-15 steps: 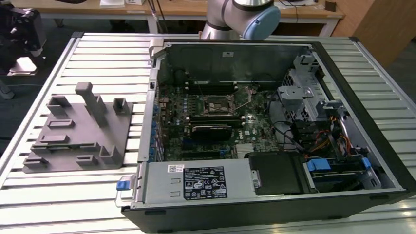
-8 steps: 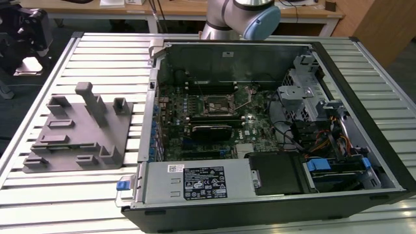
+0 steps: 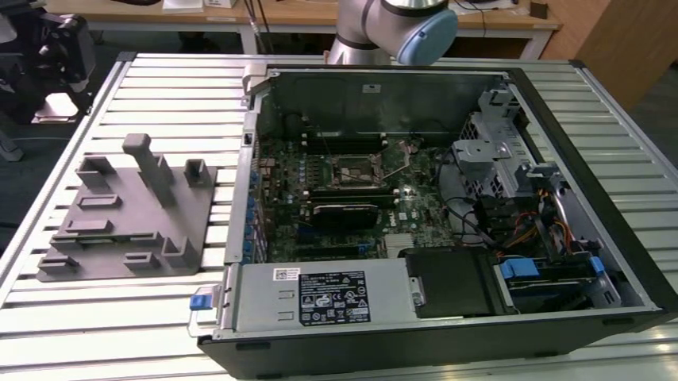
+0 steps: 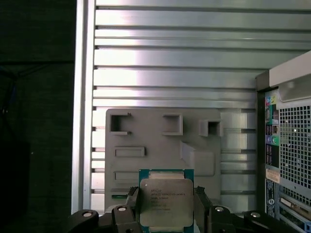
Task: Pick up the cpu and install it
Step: 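Pick up the cpu and move it towards the insertion slot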
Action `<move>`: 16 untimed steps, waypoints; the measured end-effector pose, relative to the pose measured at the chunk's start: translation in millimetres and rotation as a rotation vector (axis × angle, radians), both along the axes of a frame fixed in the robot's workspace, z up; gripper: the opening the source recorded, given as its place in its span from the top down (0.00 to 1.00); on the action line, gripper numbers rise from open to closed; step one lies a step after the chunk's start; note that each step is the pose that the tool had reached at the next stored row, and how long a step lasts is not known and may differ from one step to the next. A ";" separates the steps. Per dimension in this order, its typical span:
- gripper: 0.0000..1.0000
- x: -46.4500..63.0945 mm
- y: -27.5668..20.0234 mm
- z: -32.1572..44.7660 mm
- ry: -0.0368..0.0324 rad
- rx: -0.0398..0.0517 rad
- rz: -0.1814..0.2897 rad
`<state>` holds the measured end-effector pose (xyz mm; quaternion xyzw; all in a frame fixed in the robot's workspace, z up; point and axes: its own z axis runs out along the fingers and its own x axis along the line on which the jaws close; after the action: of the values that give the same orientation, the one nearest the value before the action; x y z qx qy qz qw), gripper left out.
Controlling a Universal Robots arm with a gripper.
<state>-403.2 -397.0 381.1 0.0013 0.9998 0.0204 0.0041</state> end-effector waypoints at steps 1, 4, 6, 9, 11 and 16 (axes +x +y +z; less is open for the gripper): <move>0.47 1.4 0.0 0.0 0.0000 0.0000 0.000; 0.47 5.4 0.0 0.0 0.0000 0.0000 0.000; 0.47 7.9 0.0 -0.1 -0.0001 0.0000 0.000; 0.47 12.0 0.0 0.0 0.0000 0.0000 0.000; 0.47 14.7 0.0 0.0 0.0000 0.0000 0.000; 0.47 21.4 0.0 0.0 0.0000 0.0000 0.000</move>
<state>-381.7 -397.0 381.1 0.0013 0.9998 0.0204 0.0041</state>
